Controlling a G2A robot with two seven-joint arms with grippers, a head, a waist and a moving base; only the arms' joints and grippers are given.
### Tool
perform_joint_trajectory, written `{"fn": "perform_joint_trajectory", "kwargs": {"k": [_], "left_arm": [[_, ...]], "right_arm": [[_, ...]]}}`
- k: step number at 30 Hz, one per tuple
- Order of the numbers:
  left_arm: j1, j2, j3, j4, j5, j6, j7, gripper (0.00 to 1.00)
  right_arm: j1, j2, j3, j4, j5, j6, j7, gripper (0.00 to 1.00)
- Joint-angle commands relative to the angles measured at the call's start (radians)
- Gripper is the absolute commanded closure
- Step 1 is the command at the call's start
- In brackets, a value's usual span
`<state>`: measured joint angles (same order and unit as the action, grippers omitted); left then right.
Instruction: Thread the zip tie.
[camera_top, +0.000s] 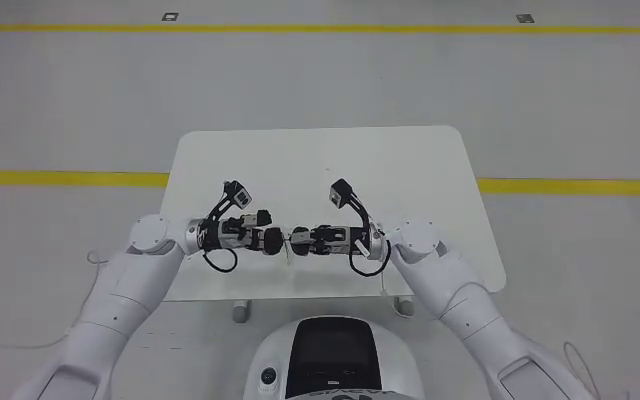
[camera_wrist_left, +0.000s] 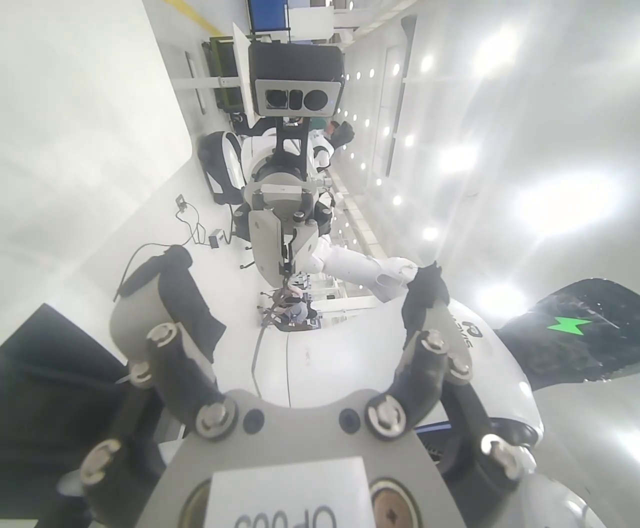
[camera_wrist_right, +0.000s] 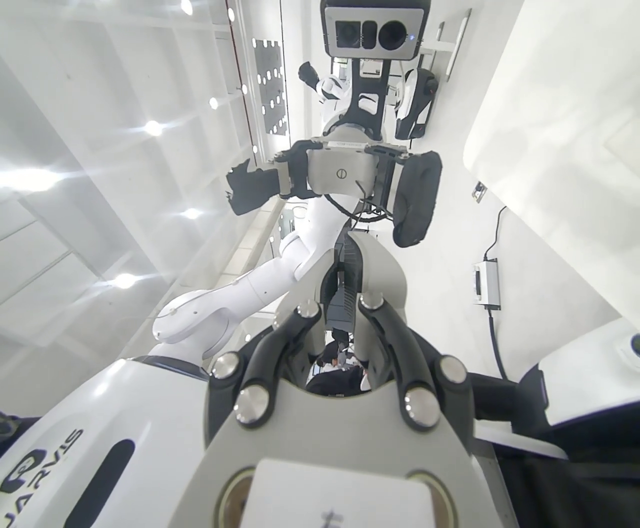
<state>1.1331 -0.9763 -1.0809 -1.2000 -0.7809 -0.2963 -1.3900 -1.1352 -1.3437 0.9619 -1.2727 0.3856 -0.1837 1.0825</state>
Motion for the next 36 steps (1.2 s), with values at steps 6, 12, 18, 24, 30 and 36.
{"fn": "perform_joint_trajectory", "kwargs": {"k": [6,12,18,24,30,36], "left_arm": [[0.002,0.008,0.010,-0.010,0.007,0.006,0.000,0.12],[-0.006,0.011,0.022,-0.011,0.011,0.007,0.000,0.35],[-0.015,0.015,0.037,-0.005,0.017,0.013,0.000,0.53],[-0.026,0.015,0.059,0.002,0.023,0.015,0.000,0.57],[-0.038,0.013,0.078,0.013,0.019,0.013,0.000,0.65],[-0.047,0.013,0.092,0.021,0.014,0.012,0.000,0.75]], "right_arm": [[0.025,-0.002,-0.023,0.031,-0.001,0.027,0.007,1.00],[0.038,-0.003,-0.032,0.051,0.004,0.030,0.006,1.00],[0.044,-0.002,-0.038,0.061,-0.004,0.038,-0.005,1.00],[0.043,0.000,-0.040,0.059,0.002,0.036,-0.011,1.00],[0.041,0.003,-0.040,0.052,-0.003,0.039,-0.018,1.00],[0.037,0.007,-0.036,0.048,-0.001,0.039,-0.021,1.00]]}}
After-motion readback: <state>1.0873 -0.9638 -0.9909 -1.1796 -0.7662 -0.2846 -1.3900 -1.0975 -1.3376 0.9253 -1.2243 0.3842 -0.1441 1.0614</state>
